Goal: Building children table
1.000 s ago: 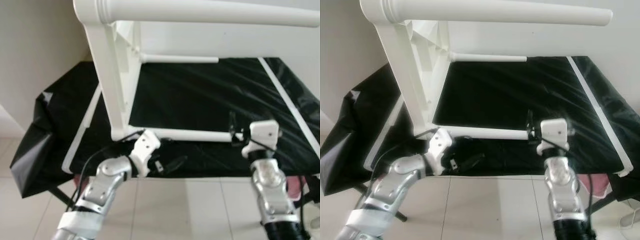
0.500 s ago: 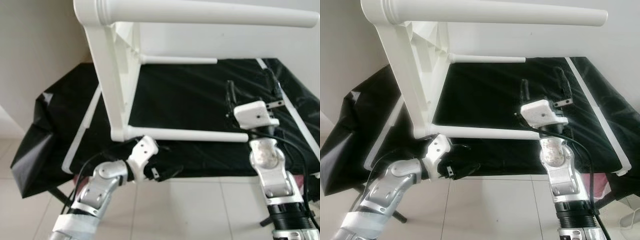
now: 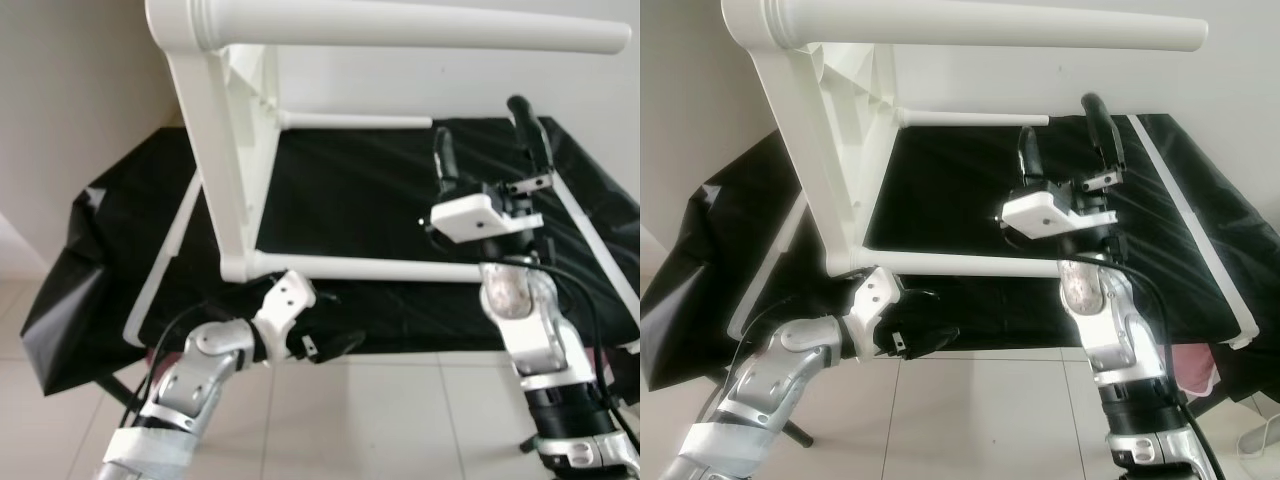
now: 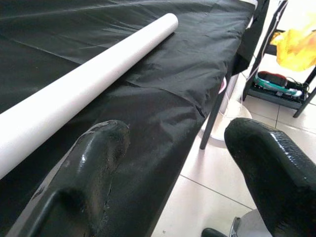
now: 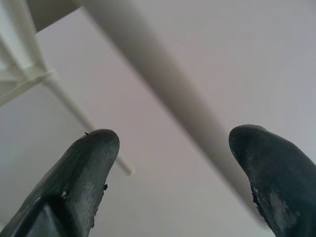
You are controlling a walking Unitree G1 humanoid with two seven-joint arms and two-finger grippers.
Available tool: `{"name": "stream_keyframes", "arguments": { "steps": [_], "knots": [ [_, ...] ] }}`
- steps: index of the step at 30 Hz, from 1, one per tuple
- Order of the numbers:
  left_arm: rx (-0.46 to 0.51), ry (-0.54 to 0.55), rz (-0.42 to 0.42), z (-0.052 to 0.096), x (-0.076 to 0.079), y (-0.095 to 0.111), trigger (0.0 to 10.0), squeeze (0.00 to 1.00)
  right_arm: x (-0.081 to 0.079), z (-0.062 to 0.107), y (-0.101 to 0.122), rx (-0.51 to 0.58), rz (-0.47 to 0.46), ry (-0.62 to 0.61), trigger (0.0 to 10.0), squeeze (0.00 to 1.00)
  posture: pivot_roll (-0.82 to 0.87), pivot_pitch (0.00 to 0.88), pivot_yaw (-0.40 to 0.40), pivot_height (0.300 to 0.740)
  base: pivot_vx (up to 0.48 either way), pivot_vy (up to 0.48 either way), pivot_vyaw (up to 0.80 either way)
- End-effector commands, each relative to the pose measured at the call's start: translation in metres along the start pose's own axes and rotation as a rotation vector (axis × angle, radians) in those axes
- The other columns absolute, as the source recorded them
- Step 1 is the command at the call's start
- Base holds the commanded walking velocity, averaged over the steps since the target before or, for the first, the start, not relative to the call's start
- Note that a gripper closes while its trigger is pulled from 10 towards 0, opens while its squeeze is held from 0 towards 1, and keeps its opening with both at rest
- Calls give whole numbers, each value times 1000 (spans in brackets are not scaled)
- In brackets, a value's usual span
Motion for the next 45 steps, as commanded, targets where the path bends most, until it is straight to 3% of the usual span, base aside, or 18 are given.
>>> {"name": "stream_keyframes", "arguments": {
  "steps": [1,6,10,21,23,26,27,28,30,31,35,38,42,45],
  "knots": [
    [6,34,6,2,-6,2,10000,0,-1,-2,1,9,13,1,10000,0,-27,0,39,740,0,0,0],
    [65,79,-13,-4,-11,14,10000,0,1,-11,1,18,10,-21,10000,0,-20,0,28,740,0,0,0],
    [167,213,-19,-6,-30,34,10000,0,-17,14,-9,-88,-92,27,10000,0,-12,0,23,740,0,0,0],
    [183,250,-5,-9,-38,39,10000,0,-21,22,-1,-88,-97,52,10000,0,-36,0,49,740,0,0,0],
    [188,269,-14,-9,-42,40,10000,0,-22,24,-4,-109,-138,54,10000,0,-41,0,51,740,0,0,0],
    [195,357,-32,-7,-58,40,10000,0,-37,46,-25,-301,-379,77,10000,0,-42,0,52,740,0,0,0],
    [195,357,-32,-7,-58,40,10000,0,-37,46,-25,-301,-379,77,10000,0,-42,0,52,740,0,0,0],
    [211,393,-28,-5,-63,42,10000,0,-46,61,-32,-387,-456,90,10000,0,-43,0,53,740,0,0,0],
    [211,393,-28,-5,-63,42,10000,0,-46,61,-32,-387,-456,90,10000,0,-43,0,53,740,0,0,0],
    [241,465,-10,-1,-71,44,10000,0,-61,88,-45,-555,-590,93,10000,0,-41,0,52,740,0,0,0],
    [248,490,-5,1,-74,44,10000,0,-65,97,-48,-608,-632,89,10000,0,-42,0,51,740,0,0,0],
    [242,604,78,7,-90,32,10000,0,-76,123,-62,-790,-715,48,10000,0,-35,0,44,740,0,0,0],
    [259,682,122,13,-100,28,10000,0,-83,134,-62,-840,-734,67,10000,0,-35,0,44,740,0,0,0],
    [298,689,87,15,-98,32,10000,0,-87,140,-61,-855,-732,86,10000,0,-28,0,36,740,0,0,0]
  ]
}}
Point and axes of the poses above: a point about 5 cm out from each wrist's last joint towards the gripper, its own z axis pointing back from the gripper into the wrist, its own y axis along the axis of the wrist's last joint, x = y × z, the point moved 6 cm from there along -z, pointing out of the wrist towards the gripper, and after that the axes turned 12 degrees about z, right-handed, at the moved point
